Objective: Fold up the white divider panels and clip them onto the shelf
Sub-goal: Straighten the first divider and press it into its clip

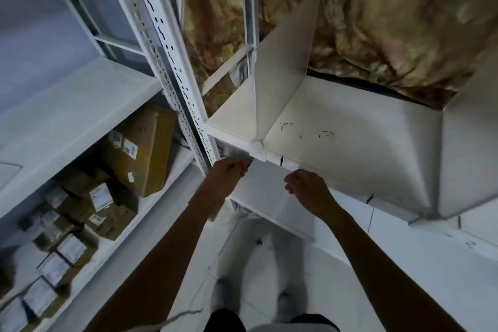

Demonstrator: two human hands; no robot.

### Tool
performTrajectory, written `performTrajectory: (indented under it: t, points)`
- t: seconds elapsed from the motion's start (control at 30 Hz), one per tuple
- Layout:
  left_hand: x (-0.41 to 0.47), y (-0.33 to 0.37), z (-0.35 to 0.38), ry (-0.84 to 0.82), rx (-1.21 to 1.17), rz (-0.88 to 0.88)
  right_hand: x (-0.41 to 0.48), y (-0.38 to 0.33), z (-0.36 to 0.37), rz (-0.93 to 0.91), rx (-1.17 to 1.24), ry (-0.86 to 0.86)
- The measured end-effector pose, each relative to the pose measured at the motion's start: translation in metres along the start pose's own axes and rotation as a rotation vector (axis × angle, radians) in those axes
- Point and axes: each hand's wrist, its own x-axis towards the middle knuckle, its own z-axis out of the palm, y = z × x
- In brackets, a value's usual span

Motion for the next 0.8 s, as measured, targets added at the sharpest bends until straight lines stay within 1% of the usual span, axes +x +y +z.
performTrajectory:
  t: [0.1, 0.2, 0.27, 0.33, 0.43, 0.57, 0.63, 0.67, 0.73, 0.8]
  points:
    - [0.036, 0.0, -0.004, -0.055, 0.162, 0.095, 0.01, -0.008, 0.007, -0.037, -0.127, 0.132]
    - [0.067, 0.005, -0.005, -0.142, 0.26, 0.113, 0.023, -0.016, 0.014, -0.07, -0.221, 0.299]
    - [0.079, 0.008, -0.004, -0.202, 0.344, 0.138, 0.032, -0.016, 0.019, -0.073, -0.3, 0.36]
    - [0.093, 0.011, -0.005, -0.22, 0.407, 0.2, 0.039, -0.016, 0.026, -0.037, -0.373, 0.349]
    - [0.11, 0.014, -0.004, -0.259, 0.424, 0.267, 0.044, -0.019, 0.033, 0.031, -0.465, 0.321]
    - [0.133, 0.019, -0.003, -0.313, 0.481, 0.313, 0.046, -0.027, 0.038, 0.082, -0.485, 0.358]
    - [0.142, 0.023, -0.003, -0.319, 0.558, 0.345, 0.049, -0.032, 0.034, 0.129, -0.521, 0.28]
    - [0.145, 0.025, -0.004, -0.325, 0.599, 0.358, 0.05, -0.036, 0.032, 0.184, -0.481, 0.237]
    - [0.154, 0.027, -0.006, -0.363, 0.67, 0.404, 0.056, -0.051, 0.025, 0.317, -0.306, 0.199]
    - [0.161, 0.026, -0.01, -0.41, 0.698, 0.453, 0.059, -0.076, 0.018, 0.344, -0.229, 0.18]
